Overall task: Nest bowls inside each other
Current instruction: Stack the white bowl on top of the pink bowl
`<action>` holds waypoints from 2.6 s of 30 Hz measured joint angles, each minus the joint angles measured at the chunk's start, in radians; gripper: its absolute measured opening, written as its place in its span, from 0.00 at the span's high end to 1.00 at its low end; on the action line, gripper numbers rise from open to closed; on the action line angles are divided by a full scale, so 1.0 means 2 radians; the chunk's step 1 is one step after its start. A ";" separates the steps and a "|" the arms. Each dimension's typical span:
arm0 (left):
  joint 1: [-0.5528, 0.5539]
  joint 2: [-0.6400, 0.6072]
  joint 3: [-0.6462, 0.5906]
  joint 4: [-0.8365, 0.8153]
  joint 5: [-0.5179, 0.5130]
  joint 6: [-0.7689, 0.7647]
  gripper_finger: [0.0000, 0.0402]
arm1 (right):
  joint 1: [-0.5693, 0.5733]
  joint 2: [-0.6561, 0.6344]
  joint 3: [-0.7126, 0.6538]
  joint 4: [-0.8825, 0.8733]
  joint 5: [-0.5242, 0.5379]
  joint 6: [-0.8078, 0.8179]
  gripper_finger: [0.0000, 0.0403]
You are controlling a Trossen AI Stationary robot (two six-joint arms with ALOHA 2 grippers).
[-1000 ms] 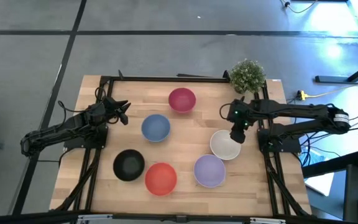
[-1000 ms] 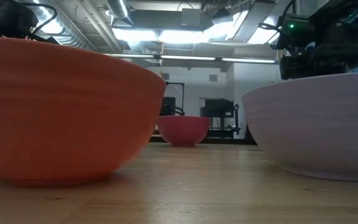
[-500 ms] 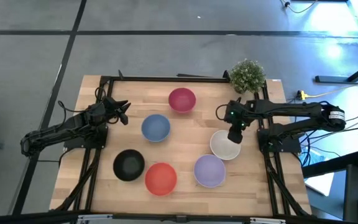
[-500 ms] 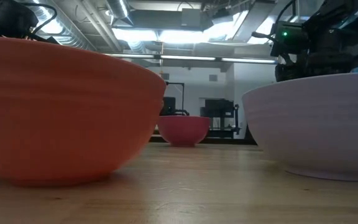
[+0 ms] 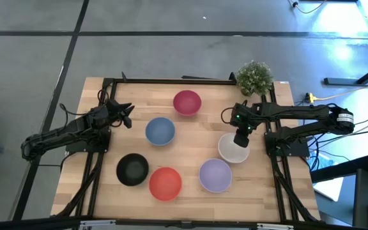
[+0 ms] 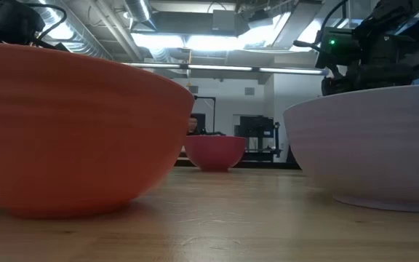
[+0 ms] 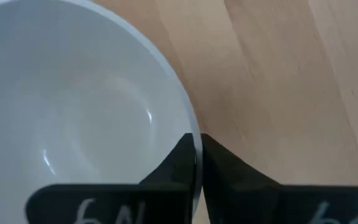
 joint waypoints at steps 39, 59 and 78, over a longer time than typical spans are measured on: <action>0.000 0.000 0.000 0.000 0.000 0.000 0.76 | -0.084 0.130 0.285 0.031 0.049 -0.180 0.97; 0.000 0.000 0.000 0.000 0.000 0.000 0.76 | -0.147 0.380 0.547 -0.107 -0.002 -0.307 0.98; 0.000 0.000 0.000 0.000 0.000 0.000 0.76 | -0.152 0.506 0.853 -0.287 -0.037 -0.338 0.98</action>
